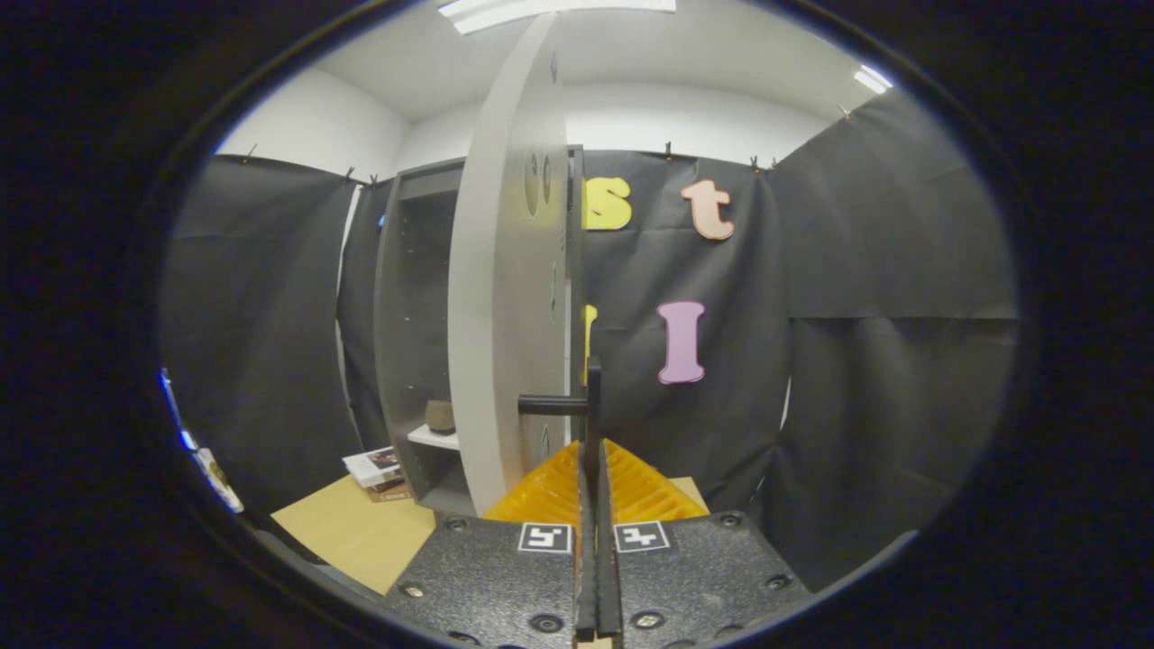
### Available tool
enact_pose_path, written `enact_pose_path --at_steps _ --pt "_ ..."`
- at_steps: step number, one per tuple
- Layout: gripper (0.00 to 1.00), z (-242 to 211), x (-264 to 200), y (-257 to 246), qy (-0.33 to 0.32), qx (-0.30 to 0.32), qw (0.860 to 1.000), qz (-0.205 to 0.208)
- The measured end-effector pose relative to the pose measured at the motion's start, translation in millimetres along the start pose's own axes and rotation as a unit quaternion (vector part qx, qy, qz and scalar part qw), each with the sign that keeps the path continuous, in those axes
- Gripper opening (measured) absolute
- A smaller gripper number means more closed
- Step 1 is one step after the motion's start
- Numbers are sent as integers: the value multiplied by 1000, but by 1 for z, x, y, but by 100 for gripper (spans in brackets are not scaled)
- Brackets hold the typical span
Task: Open the shoe cabinet door, grab the shoes and put them into the shoe cabinet, then close the shoe cabinet door.
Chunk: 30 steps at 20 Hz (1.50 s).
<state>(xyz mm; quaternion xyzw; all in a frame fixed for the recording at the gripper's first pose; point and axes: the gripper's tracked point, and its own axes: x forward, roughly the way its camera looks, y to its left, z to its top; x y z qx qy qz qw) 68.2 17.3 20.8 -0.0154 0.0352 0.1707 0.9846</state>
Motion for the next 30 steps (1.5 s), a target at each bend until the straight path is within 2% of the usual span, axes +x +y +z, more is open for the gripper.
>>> enact_pose_path --at_steps 1,2,4,7,10,12,15,17,22,30 --pt "5 0 0 1 -1 6 1000 14" --pt "9 -2 -1 -1 2 9 1000 21" --pt "10 -5 -6 -7 8 12 1000 11" --pt "9 -5 -27 -11 12 12 1000 -26" --pt "10 13 -54 -21 -25 -3 996 -81" --pt "34 17 -68 -15 -40 7 994 -106" --pt "78 21 -71 11 -54 -25 994 -92" --pt "100 26 -69 22 -62 -22 993 -95" --pt "100 21 -58 64 -65 31 995 -75" --pt "100 -12 -17 118 -65 28 995 -66"
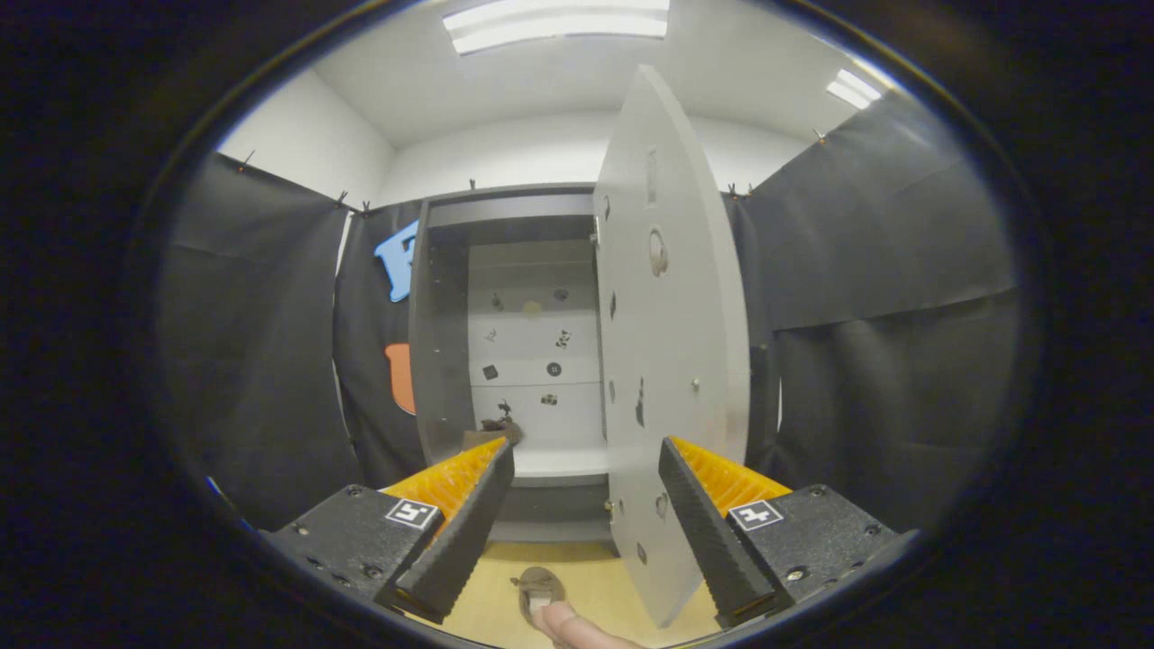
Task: Open the shoe cabinet door, grab the shoes and put them into the shoe cabinet, then close the shoe cabinet door.
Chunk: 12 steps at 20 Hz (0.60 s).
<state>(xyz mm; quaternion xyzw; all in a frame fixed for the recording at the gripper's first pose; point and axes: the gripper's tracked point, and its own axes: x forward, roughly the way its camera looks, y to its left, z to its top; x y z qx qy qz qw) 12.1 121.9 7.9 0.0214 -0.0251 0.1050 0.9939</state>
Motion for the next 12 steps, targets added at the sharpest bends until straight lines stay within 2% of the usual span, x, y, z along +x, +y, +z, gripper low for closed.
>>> enact_pose_path --at_steps 4,12 --pt "100 -28 18 28 8 10 1000 4" --pt "100 -91 49 46 -9 7 999 -42"
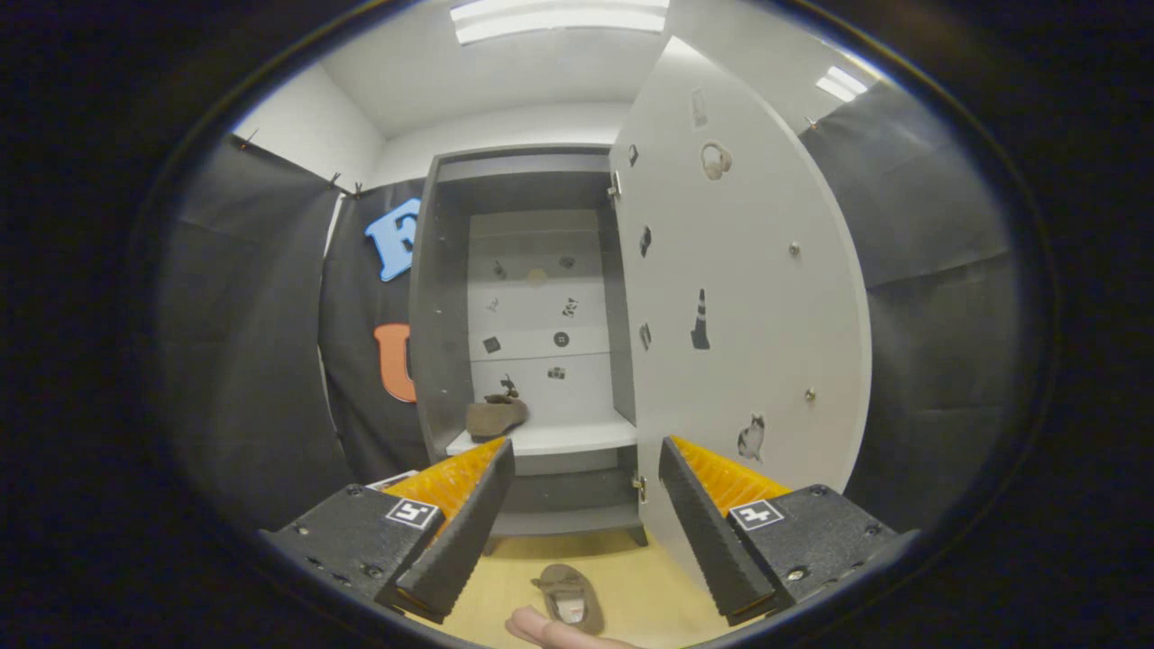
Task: Open the shoe cabinet door, grab the shoes and put them into the shoe cabinet, then close the shoe cabinet door.
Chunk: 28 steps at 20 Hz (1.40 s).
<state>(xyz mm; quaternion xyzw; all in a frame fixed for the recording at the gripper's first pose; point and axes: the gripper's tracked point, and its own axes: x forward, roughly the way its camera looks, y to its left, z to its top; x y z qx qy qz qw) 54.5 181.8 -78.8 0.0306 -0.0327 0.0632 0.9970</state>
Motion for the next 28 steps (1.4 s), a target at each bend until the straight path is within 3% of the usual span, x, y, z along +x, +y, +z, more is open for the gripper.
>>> enact_pose_path --at_steps 4,17,21,28 --pt "100 -47 16 14 1 -24 1000 -6" --pt "100 -219 62 51 84 -65 993 49" --pt "99 -288 70 57 147 -85 984 57" --pt "84 -374 74 53 252 -109 959 67"
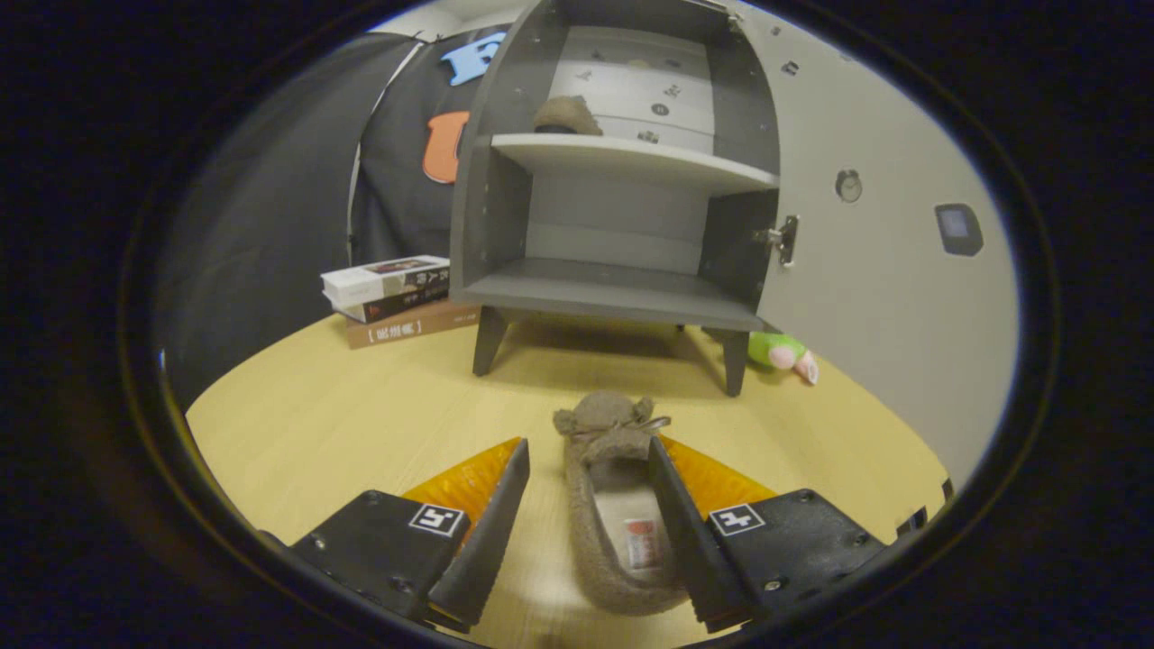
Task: Open the shoe cabinet door, grab the shoes and put them into the shoe cabinet, then close the shoe cabinet door.
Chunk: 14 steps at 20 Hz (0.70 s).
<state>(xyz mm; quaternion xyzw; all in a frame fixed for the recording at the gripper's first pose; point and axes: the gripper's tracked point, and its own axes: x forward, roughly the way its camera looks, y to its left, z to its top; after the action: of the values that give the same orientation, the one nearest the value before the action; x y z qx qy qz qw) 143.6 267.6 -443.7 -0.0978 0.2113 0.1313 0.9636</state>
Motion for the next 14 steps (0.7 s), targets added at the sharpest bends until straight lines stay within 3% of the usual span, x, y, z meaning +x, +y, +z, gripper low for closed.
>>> enact_pose_path --at_steps 2,4,6,8,11,14 --pt "82 -14 11 -2 29 7 1000 4" --pt "69 -12 13 -1 30 3 999 13" --pt "51 -18 21 -2 50 9 998 22" --pt "35 -24 27 4 71 42 995 58" --pt "12 -21 28 6 52 60 993 92" --pt "10 -19 23 3 40 47 993 100"
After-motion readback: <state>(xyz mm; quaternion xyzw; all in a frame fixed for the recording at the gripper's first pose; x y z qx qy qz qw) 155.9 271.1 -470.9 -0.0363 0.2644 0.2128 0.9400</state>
